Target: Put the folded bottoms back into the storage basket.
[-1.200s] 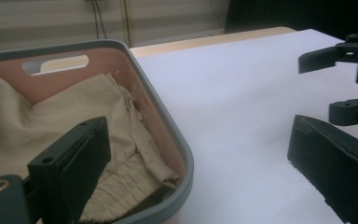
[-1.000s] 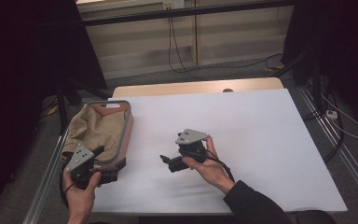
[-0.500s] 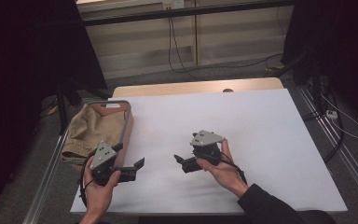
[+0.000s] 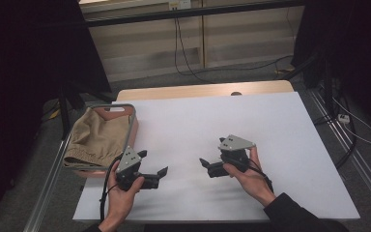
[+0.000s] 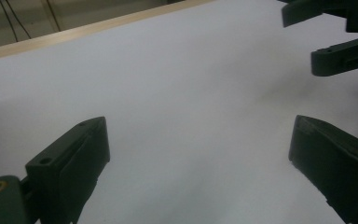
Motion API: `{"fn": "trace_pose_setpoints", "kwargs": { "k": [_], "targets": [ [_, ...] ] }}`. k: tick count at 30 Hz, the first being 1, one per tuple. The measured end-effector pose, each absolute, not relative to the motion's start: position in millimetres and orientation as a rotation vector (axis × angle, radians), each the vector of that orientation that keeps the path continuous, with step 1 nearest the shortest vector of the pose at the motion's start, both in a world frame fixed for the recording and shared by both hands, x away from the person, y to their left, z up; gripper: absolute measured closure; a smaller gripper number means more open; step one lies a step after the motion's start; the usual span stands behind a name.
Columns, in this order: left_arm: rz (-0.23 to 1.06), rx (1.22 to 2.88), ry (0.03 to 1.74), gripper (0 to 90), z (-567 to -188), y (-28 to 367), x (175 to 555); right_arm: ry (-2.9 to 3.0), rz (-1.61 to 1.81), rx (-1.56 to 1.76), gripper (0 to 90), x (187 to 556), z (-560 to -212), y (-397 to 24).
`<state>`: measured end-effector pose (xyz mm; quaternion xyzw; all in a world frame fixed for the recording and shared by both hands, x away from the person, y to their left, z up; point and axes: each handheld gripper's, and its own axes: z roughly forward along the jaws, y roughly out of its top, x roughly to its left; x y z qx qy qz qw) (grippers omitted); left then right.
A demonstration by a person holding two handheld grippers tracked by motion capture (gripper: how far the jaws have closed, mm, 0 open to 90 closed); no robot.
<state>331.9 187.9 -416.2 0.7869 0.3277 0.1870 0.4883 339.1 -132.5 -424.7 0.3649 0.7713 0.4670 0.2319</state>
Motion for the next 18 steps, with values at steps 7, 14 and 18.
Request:
{"fn": "trace_pose_setpoints", "kwargs": {
  "k": [7, 14, 18],
  "targets": [
    [0.464, 1.913, 0.819, 5.2, -424.8, 189.3, 335.4, 2.099, 1.248, 1.047, 3.5, 328.0, -433.3, -153.4],
    [0.445, 1.91, 0.834, 5.1, -430.0, 191.4, 333.8, 2.047, 1.227, 1.102, 3.6, 319.0, -436.2, -175.7],
    [0.439, 1.919, 0.833, 5.1, -432.9, 189.1, 332.9, 2.019, 1.211, 1.13, 3.6, 313.8, -437.6, -189.4]
  ]
}}
